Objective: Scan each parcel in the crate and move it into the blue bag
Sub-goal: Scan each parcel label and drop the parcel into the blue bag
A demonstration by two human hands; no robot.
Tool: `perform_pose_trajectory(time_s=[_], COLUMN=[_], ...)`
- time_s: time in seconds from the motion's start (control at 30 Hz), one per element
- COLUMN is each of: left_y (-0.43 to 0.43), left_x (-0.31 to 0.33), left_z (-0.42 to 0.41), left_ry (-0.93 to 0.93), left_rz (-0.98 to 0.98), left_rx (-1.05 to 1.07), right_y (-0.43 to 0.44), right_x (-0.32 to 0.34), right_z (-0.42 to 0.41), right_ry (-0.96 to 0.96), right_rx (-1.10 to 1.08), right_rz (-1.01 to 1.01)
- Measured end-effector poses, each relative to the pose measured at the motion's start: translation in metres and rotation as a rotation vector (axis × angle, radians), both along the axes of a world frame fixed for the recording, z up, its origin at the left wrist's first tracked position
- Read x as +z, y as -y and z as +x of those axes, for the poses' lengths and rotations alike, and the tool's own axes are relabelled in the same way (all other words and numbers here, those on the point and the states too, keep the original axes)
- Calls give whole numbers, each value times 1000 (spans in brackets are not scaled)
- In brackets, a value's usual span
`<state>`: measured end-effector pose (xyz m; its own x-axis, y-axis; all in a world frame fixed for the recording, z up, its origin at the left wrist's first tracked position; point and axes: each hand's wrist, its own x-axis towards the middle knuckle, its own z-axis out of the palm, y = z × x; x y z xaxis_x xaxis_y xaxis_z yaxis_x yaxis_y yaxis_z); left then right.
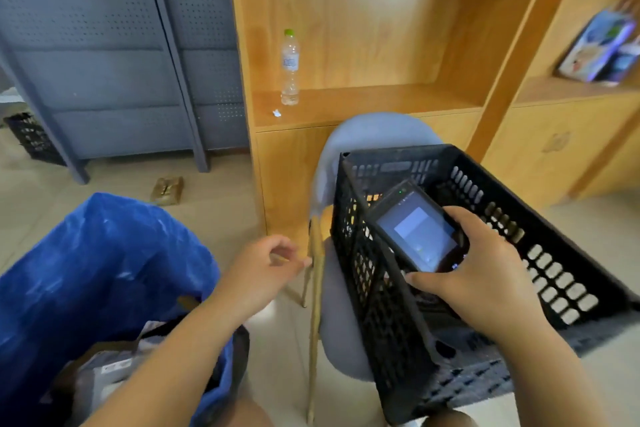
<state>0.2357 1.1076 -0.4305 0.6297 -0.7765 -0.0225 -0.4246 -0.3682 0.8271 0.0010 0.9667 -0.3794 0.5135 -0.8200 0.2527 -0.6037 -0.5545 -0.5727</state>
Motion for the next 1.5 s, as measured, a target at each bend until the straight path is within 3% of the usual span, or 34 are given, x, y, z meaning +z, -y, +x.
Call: perform_pose_trajectory(time_s=[0.3,0.7,0.9,1.0,1.2,1.5], left_y=[131,298,360,386,401,402], left_x=[12,-43,-84,-100,-144,-138], left_z=[-63,-50,-40,-36,-30,-34], left_ry=[106,688,864,823,459,470], left_rz=[-42,641,933,1055,1221,1145], left_rx=[-284,-598,-559,-452,-322,-193], right_y=[60,140,187,204,223,227], right_x=[-10,-20,-18,-18,-28,-38], right_z=[-78,-96,-84,-76,-69,-73], right_ry=[-64,-185,-303,-358,-400,-386], right_rx=[-262,-290,-228,-195,-142,-148], right_rz=[-12,44,21,-24,-40,-8])
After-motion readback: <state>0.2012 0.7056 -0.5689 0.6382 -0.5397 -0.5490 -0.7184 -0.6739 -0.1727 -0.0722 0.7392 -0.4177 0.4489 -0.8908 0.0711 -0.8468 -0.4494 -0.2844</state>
